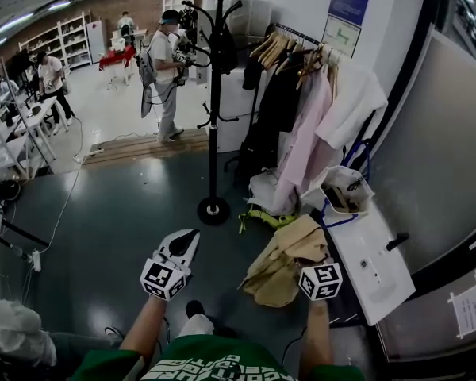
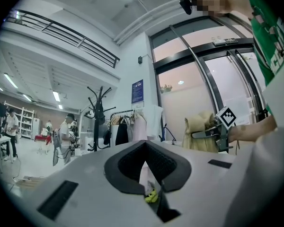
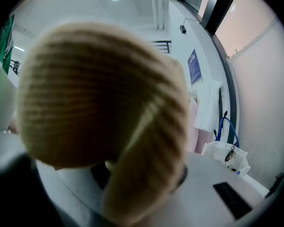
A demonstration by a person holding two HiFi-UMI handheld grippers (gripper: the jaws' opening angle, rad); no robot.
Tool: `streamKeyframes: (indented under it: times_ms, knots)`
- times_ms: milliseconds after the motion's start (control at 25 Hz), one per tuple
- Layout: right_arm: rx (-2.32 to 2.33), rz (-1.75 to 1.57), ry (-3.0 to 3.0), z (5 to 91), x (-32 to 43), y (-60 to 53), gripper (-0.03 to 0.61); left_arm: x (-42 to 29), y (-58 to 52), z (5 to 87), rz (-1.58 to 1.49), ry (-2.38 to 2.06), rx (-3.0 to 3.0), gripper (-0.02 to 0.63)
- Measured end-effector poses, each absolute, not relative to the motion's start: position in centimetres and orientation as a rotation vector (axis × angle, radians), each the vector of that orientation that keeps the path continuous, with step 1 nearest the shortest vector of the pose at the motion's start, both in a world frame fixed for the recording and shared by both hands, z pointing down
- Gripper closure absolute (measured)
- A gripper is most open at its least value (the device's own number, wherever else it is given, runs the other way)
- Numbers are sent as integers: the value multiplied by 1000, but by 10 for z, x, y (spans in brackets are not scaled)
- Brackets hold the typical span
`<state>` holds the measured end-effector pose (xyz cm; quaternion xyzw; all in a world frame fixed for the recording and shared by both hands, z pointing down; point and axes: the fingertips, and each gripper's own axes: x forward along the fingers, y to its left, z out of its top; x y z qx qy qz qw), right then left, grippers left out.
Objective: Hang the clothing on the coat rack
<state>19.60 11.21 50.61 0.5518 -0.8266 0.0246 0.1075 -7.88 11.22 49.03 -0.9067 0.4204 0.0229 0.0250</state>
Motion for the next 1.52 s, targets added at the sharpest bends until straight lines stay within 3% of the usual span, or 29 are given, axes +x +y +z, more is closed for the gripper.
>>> streamKeyframes:
  times_ms: [800,1520]
  knots:
    - [1606,83,-2410,508,155,-26,509,-79,-61,490,118,1247,-2866,611]
    - [1693,71,-2340,477,161,-181,509,-75,-229,452,137,1183,-2881,611]
